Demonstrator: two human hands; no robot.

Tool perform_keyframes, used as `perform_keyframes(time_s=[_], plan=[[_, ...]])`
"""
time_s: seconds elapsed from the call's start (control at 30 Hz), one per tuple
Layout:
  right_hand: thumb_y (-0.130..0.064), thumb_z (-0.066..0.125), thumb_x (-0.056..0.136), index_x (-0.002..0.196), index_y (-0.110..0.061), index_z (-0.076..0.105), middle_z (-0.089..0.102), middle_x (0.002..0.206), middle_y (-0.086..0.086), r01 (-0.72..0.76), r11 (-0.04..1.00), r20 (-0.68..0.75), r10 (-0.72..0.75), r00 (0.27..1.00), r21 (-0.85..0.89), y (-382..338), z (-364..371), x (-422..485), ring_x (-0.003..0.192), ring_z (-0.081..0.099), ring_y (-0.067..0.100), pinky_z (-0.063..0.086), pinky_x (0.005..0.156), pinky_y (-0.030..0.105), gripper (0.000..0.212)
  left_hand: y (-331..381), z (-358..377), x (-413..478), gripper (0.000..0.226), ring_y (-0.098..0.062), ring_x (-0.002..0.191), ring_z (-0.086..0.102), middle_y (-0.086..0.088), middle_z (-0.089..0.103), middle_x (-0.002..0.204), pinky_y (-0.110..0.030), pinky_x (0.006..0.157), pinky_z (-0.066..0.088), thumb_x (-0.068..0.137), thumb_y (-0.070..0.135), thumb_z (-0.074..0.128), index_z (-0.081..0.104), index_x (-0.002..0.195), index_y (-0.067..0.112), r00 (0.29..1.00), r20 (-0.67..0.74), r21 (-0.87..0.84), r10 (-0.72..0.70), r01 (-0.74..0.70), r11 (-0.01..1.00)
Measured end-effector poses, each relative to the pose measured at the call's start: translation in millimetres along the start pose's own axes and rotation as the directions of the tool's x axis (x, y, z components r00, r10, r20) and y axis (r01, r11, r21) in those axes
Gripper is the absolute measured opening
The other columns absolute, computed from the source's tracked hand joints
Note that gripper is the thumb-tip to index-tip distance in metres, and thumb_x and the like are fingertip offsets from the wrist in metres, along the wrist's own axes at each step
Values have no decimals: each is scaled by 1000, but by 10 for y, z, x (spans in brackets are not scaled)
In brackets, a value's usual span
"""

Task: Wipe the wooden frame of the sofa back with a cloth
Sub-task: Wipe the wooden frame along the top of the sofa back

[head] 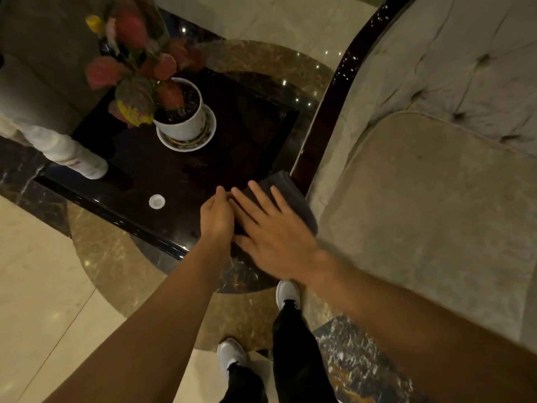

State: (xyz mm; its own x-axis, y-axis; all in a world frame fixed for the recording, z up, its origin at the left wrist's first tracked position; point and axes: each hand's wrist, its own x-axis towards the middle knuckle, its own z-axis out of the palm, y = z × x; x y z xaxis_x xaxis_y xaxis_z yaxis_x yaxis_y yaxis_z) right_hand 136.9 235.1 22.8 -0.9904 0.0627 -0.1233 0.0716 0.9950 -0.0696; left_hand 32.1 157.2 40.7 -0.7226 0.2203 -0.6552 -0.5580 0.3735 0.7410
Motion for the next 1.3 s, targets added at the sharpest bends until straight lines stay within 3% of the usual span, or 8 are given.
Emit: perform_keyframes(time_s=[0.07, 0.2, 0.37, 0.53, 0.73, 0.93, 1.1, 1.3], plan=[[-48, 14, 102, 158, -16, 19, 19, 167, 6, 1, 989, -21, -4, 1000, -146, 562, -93, 65, 155, 9, 30, 8, 122, 52, 65, -11, 0, 17, 44, -23, 100, 65, -6, 70, 104, -42, 84, 53, 104, 41, 32, 68, 94, 17, 999, 40, 39, 11, -13, 999], [-48, 15, 104, 157, -11, 22, 20, 167, 10, -385, 922, -119, 379, 918, -38, 407, -114, 191, 155, 3, 35, 9, 123, 58, 65, -39, -18, -11, 45, -25, 102, 65, -6, 70, 107, -50, 94, 51, 104, 41, 32, 69, 105, 15, 988, 82, 169, 134, -147, 975], [-49, 12, 102, 159, -20, 13, 14, 168, 2, -55, 985, -16, 53, 998, -161, 612, -121, 27, 155, 5, 28, 6, 123, 50, 65, -36, -52, -38, 34, -15, 88, 62, -3, 67, 94, -36, 81, 49, 102, 32, 38, 67, 95, 17, 944, 65, 306, 323, -327, 894], [-49, 14, 104, 158, -18, 16, 9, 169, 9, -410, 907, -154, 393, 907, -100, 684, -190, 158, 154, -4, 39, 8, 121, 62, 63, -18, 139, 9, 34, -19, 100, 54, -4, 59, 109, -33, 85, 43, 103, 32, 34, 62, 112, 16, 841, 125, 510, 526, -509, 694], [-51, 4, 101, 159, -26, 2, 3, 169, 0, 62, 968, 57, -49, 997, -242, 1068, -288, -99, 154, -8, 27, -5, 123, 51, 63, -1, 439, -50, 42, -27, 105, 55, -8, 59, 114, -41, 91, 44, 104, 38, 24, 58, 110, 14, 902, -63, 469, 428, -352, 810], [-47, 23, 105, 157, -18, 26, 14, 168, 10, -292, 955, -174, 279, 944, -51, 1292, -356, 183, 154, 2, 41, 8, 122, 62, 60, 5, 802, -42, 56, -36, 115, 51, -9, 61, 126, -50, 94, 38, 102, 45, 15, 60, 118, 15, 900, -180, 759, 397, -129, 638], [-46, 27, 105, 156, -20, 29, 29, 164, 7, 213, 961, -63, -227, 972, -175, 1436, -345, 31, 154, 12, 36, 1, 123, 52, 57, -9, 857, -108, 42, -37, 95, 58, -12, 68, 105, -44, 80, 41, 104, 32, 28, 63, 101, 9, 857, -231, 814, 461, -90, 575], [-47, 22, 105, 153, -20, 36, 25, 165, 8, -420, 895, -275, 446, 852, 149, 1948, -550, 609, 153, 10, 40, 11, 122, 61, 56, -32, 881, -70, 43, -36, 87, 60, -10, 69, 91, -45, 73, 45, 101, 33, 27, 63, 91, 11, 823, -246, 838, 512, -85, 540]])
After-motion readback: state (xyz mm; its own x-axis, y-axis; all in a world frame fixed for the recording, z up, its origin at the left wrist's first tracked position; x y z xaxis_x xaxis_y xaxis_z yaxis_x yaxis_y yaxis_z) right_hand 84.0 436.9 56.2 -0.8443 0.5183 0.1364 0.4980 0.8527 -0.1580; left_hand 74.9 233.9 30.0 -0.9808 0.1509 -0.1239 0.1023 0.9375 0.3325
